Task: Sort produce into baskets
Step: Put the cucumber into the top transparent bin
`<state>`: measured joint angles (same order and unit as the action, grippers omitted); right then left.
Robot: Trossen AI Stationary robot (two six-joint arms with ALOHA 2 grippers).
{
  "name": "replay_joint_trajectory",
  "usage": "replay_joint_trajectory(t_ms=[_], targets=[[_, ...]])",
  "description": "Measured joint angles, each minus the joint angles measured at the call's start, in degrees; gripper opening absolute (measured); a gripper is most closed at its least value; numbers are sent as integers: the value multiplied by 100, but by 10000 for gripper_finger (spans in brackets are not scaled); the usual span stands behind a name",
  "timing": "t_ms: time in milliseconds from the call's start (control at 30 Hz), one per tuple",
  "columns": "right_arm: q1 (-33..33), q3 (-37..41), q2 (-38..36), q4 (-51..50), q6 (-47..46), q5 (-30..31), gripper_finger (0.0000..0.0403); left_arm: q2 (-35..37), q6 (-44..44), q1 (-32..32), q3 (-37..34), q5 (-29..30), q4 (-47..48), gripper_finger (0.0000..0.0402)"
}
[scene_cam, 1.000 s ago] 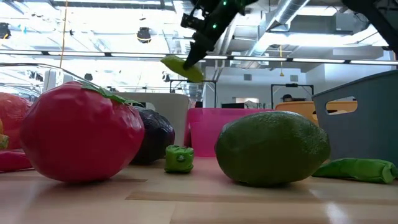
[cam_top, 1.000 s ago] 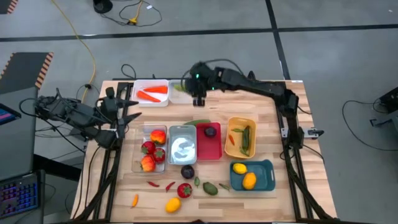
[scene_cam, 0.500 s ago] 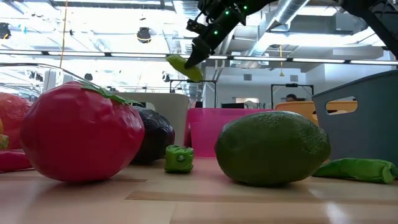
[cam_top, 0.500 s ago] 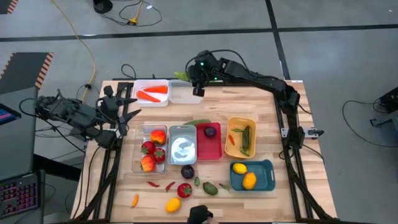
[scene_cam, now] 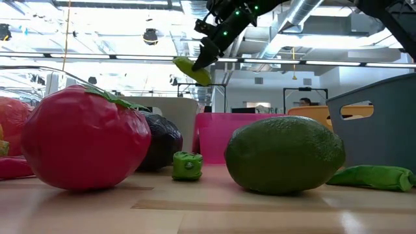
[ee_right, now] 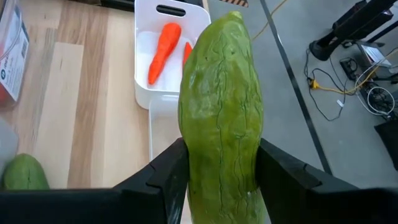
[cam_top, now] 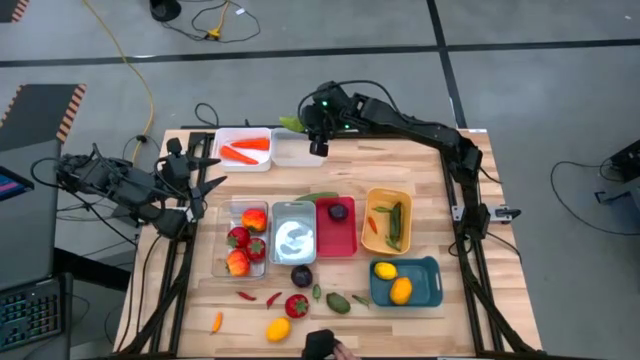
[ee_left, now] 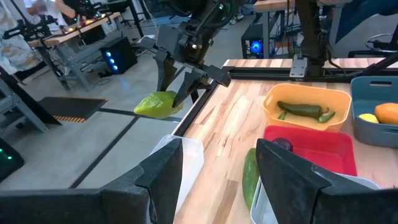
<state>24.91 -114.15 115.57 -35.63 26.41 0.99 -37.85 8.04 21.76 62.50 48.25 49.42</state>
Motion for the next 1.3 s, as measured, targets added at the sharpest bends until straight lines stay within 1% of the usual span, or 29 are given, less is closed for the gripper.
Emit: replay_joint_trajectory(t_ms=[333,567,767,867,1000,1133,1200,1300], targets=[[4,0,0,16,4,22,236,0,-3,0,0,-2,3,192],[37,0,2,12,-8,29,240,0,-6,0,0,-4,5,192],[4,1,2,-25,-383,15,240,0,-6,0,0,-4,5,192],[-25,2,2,-293,-398,-305,240,0,-6,0,0,-5,6,192],[-55,6,3,-931,-361,-877,240,0,-8,0,0,-7,7,192],[-50,7,4,-1363,-313,-1083,240,-1,-8,0,0,-7,8,192],[-35,10,7,-1618,-349,-1328,240,-1,-8,0,0,-7,10,192],[-41,93,133,-1655,-354,-1683,240,-1,-9,0,0,-7,16,192]])
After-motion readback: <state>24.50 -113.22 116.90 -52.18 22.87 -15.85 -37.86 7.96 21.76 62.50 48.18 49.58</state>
